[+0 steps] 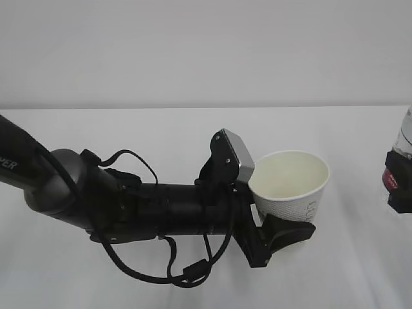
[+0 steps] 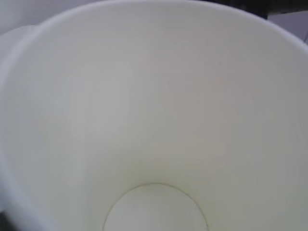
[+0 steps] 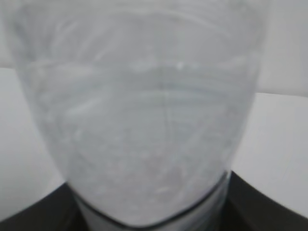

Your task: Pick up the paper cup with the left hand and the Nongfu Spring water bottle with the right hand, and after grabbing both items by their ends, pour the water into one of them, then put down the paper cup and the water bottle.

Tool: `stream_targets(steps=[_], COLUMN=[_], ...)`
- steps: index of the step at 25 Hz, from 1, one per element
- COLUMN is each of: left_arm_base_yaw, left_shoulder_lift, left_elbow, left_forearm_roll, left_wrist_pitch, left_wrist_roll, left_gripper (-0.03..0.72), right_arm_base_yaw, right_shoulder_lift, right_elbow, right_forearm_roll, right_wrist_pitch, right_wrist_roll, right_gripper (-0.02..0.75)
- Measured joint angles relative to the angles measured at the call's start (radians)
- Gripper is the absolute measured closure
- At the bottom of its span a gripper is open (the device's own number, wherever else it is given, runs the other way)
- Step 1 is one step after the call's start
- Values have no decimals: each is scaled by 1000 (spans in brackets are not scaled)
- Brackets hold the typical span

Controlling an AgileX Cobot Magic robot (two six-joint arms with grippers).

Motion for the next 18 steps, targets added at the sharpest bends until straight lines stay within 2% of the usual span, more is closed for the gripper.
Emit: stream_targets(steps=[7,18], left_arm_base_yaw=[-22,-62], left_shoulder_lift=[0,0], left_elbow=[-1,-1], left_forearm_roll=[67,82], left_wrist_pitch=[25,27], left_wrist_roll=[-40,-52], left_gripper=[136,137], right_arm_base_yaw=[0,0], right_shoulder_lift=[-149,-312], right_elbow=[6,11], right_forearm_roll=[0,0], right_wrist_pitch=[195,398], right_wrist_roll=[0,-2], right_gripper=[337,337])
